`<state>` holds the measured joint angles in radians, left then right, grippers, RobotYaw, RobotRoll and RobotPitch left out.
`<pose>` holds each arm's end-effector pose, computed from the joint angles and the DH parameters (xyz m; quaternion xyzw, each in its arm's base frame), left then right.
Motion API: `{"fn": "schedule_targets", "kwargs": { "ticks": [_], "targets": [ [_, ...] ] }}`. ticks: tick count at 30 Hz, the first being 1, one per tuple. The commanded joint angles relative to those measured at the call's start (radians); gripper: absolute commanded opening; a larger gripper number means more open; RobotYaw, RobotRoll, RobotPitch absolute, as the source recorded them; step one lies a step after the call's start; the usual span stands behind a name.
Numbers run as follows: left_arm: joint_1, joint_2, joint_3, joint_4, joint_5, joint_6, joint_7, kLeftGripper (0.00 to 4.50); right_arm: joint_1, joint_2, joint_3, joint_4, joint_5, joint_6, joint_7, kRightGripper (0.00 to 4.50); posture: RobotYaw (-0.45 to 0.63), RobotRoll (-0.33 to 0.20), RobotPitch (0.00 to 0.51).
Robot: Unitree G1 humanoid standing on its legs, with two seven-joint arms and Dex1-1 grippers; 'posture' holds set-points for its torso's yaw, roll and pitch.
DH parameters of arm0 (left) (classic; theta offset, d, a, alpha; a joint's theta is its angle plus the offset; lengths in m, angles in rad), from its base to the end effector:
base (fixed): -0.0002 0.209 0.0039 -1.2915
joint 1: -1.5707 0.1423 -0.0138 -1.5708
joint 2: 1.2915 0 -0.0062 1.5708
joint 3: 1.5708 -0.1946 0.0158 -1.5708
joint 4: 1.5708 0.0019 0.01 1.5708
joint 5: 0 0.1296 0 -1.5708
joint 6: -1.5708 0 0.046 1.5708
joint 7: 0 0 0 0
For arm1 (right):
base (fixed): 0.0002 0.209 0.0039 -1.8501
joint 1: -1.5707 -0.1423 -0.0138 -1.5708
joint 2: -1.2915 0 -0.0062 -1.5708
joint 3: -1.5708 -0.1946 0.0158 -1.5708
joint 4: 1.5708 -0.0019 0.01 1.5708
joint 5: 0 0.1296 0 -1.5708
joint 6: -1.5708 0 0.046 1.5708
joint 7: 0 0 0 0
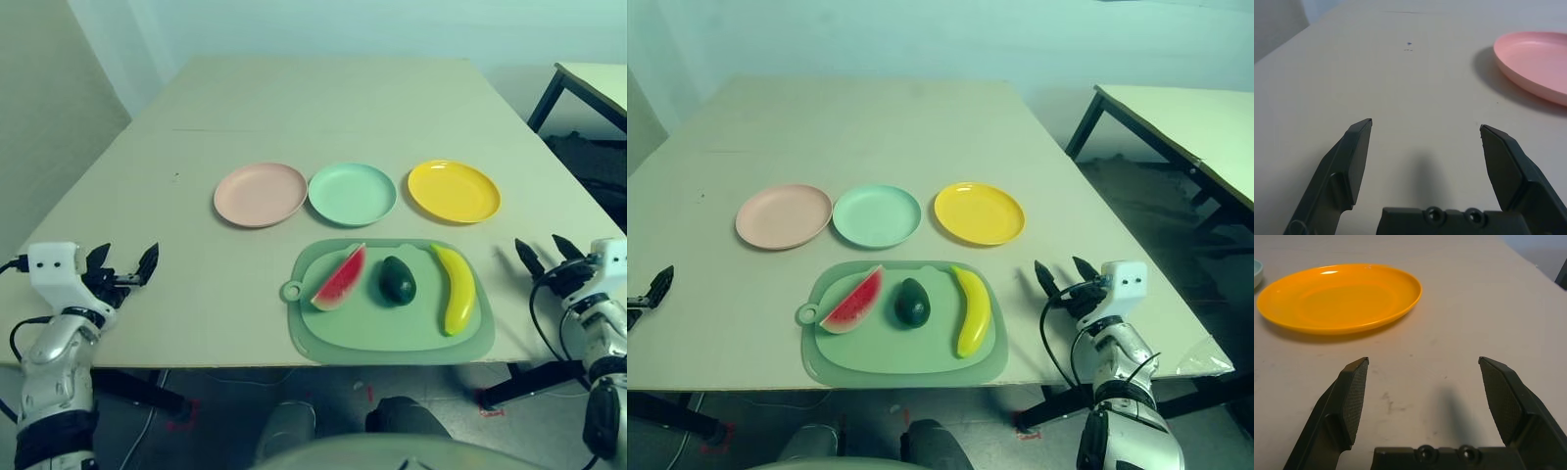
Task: Place the fruits into color-matched plates.
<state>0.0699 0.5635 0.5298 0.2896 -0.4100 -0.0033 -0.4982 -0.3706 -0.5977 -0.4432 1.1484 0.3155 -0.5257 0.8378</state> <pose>0.1429 0.3633 0.0633 0.0364 0.0431 0.0578 0.9967 0.1984 -0.3659 0.0317 -0.0366 0.0141 0.0592 0.9975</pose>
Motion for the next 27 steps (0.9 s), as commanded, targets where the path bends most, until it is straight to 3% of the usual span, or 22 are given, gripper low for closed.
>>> {"fn": "schedule_targets", "kwargs": {
  "ticks": [1,5,9,13,19,22,27],
  "targets": [
    [-0.001,-0.016,-0.031,-0.055,-0.04,-0.004,-0.084,4.48,0.0,-0.03,-0.016,0.01,0.012,0.009,-0.001,4.5,0.04,0.0,0.0],
    [-0.009,0.042,-0.122,-0.159,-0.139,0.039,-0.386,4.48,0.017,-0.086,-0.035,-0.049,0.038,0.042,0.036,4.5,0.0,0.0,0.017],
    [0.005,0.165,-0.271,-0.202,-0.072,0.017,-0.633,4.48,0.071,-0.16,0.02,-0.164,0.019,0.089,0.165,4.5,-0.04,0.0,0.027],
    [0.0,0.252,-0.384,-0.246,-0.048,-0.003,-0.812,4.48,0.209,-0.278,0.105,-0.477,-0.01,0.095,0.326,4.5,-0.11,0.0,0.037],
    [-0.064,0.284,-0.404,-0.217,-0.052,-0.01,-0.897,4.48,0.309,-0.496,0.211,-0.95,-0.088,0.197,0.438,4.5,-0.16,0.0,0.037],
    [-0.09,0.289,-0.408,-0.213,-0.057,-0.012,-0.929,4.48,0.187,-0.607,0.339,-1.112,-0.117,0.294,0.549,4.5,-0.16,0.0,0.034],
    [-0.121,0.282,-0.417,-0.261,-0.101,0.04,-0.96,4.48,-0.172,-0.53,0.587,-1.118,-0.272,0.225,0.654,4.5,-0.13,0.0,0.026]
  ]
}}
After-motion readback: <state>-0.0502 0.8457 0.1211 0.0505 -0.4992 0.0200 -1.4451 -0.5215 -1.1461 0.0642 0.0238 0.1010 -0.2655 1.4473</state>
